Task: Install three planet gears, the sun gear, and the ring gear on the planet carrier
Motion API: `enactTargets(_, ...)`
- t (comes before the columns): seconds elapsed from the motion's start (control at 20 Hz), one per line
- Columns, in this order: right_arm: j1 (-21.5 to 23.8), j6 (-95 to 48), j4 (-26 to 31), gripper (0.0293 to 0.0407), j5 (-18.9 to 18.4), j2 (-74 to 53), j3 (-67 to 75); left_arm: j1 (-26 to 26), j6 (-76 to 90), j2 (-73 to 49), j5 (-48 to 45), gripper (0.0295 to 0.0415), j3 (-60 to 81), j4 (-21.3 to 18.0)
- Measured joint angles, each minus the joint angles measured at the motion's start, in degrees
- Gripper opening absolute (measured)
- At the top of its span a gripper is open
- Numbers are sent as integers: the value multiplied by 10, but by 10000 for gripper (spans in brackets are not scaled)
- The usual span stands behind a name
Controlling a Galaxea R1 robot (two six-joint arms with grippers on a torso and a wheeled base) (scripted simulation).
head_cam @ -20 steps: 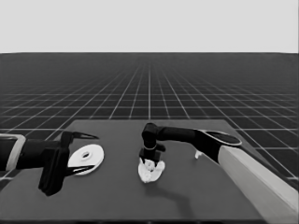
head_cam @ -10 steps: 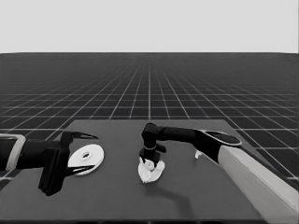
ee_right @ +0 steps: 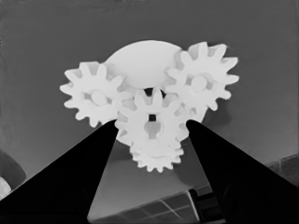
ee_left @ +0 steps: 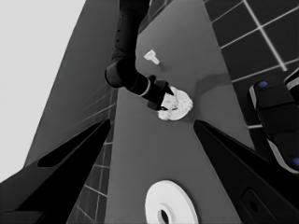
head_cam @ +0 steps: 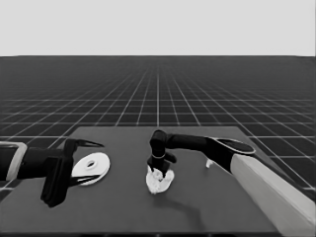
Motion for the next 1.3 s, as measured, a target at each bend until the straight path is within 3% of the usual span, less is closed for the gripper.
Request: enactTargets(1.3, 0, 156, 0, 309, 0, 0, 0, 0, 0, 0, 0, 385, 0, 0)
